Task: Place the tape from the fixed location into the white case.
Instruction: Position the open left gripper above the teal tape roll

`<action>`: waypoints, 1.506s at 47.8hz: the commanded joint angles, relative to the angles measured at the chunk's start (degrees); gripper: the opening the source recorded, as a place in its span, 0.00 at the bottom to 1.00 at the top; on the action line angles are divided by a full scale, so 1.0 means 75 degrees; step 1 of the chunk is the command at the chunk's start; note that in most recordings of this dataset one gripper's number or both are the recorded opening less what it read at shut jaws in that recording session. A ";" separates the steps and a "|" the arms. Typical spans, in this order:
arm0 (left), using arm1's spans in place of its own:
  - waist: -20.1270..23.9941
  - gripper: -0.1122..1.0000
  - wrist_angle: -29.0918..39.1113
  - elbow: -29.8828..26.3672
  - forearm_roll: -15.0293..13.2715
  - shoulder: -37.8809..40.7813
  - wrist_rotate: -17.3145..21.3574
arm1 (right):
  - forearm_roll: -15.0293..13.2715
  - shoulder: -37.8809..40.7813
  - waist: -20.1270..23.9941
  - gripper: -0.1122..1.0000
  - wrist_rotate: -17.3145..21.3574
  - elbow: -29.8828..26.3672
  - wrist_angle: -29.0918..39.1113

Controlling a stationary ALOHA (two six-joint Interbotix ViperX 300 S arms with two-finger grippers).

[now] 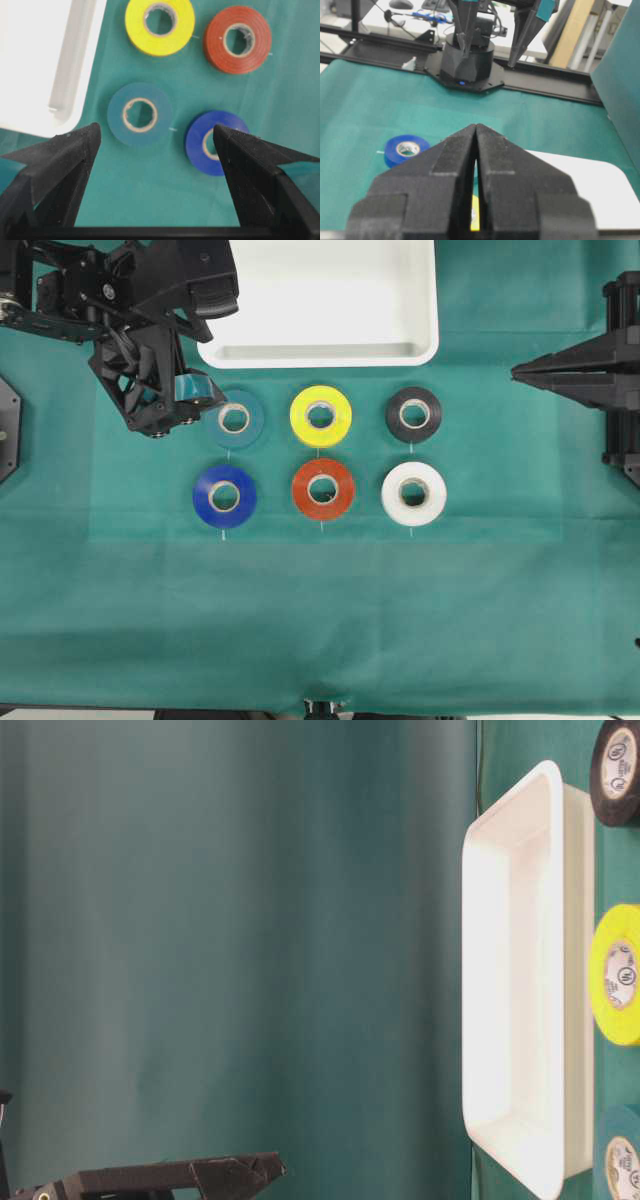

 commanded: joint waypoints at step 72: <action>-0.0363 1.00 -0.2086 0.1336 0.0012 0.1781 -0.0586 | 0.0000 0.0070 -0.0012 0.10 0.0012 -0.0211 0.0105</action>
